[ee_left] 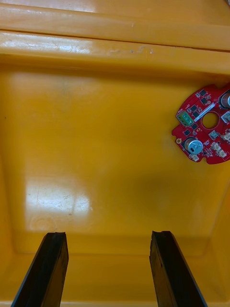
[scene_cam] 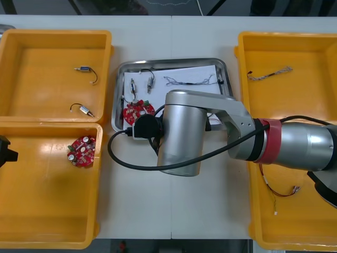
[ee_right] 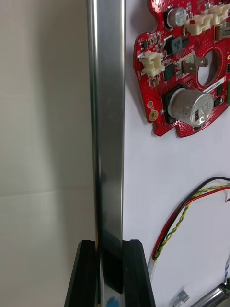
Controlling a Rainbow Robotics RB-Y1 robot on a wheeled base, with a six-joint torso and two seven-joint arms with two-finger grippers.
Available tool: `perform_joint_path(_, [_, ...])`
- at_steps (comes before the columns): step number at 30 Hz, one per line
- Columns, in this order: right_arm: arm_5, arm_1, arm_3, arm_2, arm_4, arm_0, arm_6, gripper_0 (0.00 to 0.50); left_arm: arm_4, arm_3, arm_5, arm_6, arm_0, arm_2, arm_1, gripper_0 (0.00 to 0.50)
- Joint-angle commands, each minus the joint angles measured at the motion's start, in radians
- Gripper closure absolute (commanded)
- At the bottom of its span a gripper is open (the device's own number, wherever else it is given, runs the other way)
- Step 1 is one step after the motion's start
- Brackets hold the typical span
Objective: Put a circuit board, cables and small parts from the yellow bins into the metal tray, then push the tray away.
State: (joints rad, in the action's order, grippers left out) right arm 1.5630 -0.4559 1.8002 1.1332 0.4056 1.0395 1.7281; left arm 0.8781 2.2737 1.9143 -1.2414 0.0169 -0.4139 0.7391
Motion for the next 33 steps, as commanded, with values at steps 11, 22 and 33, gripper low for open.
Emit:
perform_joint_path(11, [-0.089,0.02,-0.174,0.004,0.104,0.179,0.038,0.5,0.007,0.03,0.006,-0.112,-0.022,0.001,0.036,0.0])
perform_joint_path(22, [-0.224,0.04,-0.308,0.004,0.128,0.217,0.051,0.5,0.007,0.03,0.006,-0.112,-0.022,0.001,0.036,0.0])
perform_joint_path(33, [-0.284,0.042,-0.383,0.004,0.153,0.251,0.097,0.5,0.007,0.03,0.006,-0.112,-0.022,0.001,0.036,0.0])
